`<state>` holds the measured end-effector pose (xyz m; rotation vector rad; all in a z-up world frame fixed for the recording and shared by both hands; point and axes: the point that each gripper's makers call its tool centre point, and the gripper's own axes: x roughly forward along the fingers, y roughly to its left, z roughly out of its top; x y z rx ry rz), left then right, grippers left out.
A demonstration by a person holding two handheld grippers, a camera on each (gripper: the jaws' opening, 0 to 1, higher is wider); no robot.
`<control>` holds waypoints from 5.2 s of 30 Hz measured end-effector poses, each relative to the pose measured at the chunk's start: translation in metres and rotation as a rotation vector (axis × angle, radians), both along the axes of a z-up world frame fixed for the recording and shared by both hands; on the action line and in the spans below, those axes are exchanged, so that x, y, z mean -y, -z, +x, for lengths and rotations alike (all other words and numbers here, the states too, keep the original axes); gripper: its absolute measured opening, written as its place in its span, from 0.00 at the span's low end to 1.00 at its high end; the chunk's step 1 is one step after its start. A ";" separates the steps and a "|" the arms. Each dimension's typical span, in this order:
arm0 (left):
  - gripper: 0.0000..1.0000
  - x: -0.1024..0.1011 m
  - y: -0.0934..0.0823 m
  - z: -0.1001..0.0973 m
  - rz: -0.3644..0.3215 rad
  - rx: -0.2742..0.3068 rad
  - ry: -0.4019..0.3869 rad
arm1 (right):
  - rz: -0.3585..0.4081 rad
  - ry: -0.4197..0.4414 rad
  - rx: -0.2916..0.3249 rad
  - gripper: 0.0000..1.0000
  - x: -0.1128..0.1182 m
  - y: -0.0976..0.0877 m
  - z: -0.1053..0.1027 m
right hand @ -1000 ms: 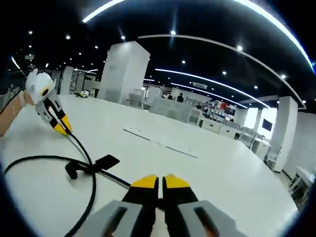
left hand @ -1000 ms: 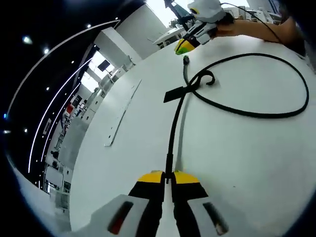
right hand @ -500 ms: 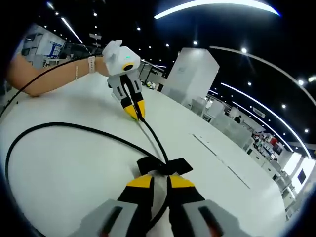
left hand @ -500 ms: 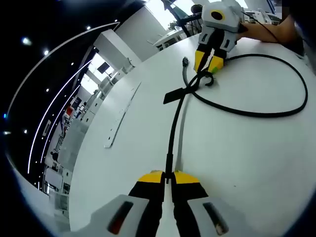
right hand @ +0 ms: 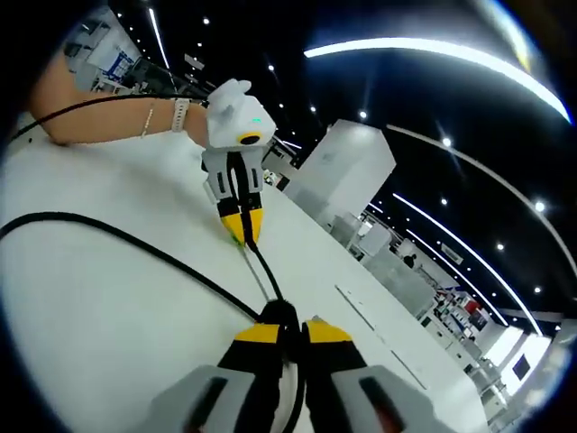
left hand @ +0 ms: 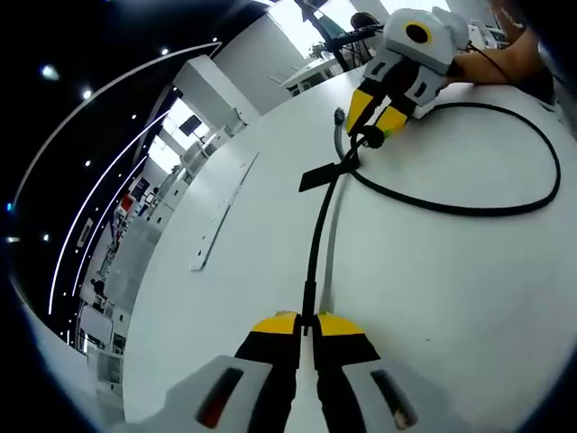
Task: Find the charging cable on the desk, coil it up and secure with Velcro.
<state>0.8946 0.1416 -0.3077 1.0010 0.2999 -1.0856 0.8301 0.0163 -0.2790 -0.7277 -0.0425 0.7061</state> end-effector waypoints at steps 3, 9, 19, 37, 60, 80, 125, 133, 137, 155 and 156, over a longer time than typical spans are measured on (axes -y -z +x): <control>0.07 0.000 0.000 -0.001 -0.002 0.000 -0.001 | 0.006 -0.009 0.007 0.07 0.000 -0.001 -0.001; 0.07 -0.001 0.000 0.000 -0.009 -0.001 -0.003 | 0.077 -0.009 0.008 0.04 0.004 -0.013 -0.001; 0.07 -0.002 -0.001 0.000 -0.012 -0.003 -0.005 | 0.195 0.013 -0.060 0.03 0.012 -0.020 0.006; 0.07 -0.001 -0.003 0.002 -0.008 -0.003 -0.002 | 0.243 0.076 -0.077 0.03 0.021 -0.022 0.011; 0.07 -0.001 -0.002 -0.002 -0.006 -0.004 0.002 | 0.322 0.098 -0.135 0.03 0.025 -0.024 0.021; 0.07 -0.003 -0.001 -0.001 -0.021 -0.010 0.019 | 0.307 0.049 -0.380 0.03 0.017 0.006 0.061; 0.07 0.001 -0.002 0.000 -0.052 -0.023 0.019 | 0.284 0.163 -0.699 0.03 0.031 0.024 0.061; 0.07 0.000 -0.003 0.000 -0.058 -0.022 0.020 | 0.330 0.155 -0.843 0.02 0.010 0.037 0.059; 0.07 0.000 -0.002 -0.001 -0.060 -0.022 0.020 | 0.335 0.177 -0.758 0.02 0.013 0.036 0.075; 0.07 0.001 -0.002 -0.002 -0.072 -0.031 0.013 | 0.388 0.153 -0.824 0.02 0.016 0.025 0.052; 0.07 0.001 -0.002 -0.003 -0.072 -0.031 0.012 | 0.345 0.145 -0.824 0.02 0.013 0.031 0.048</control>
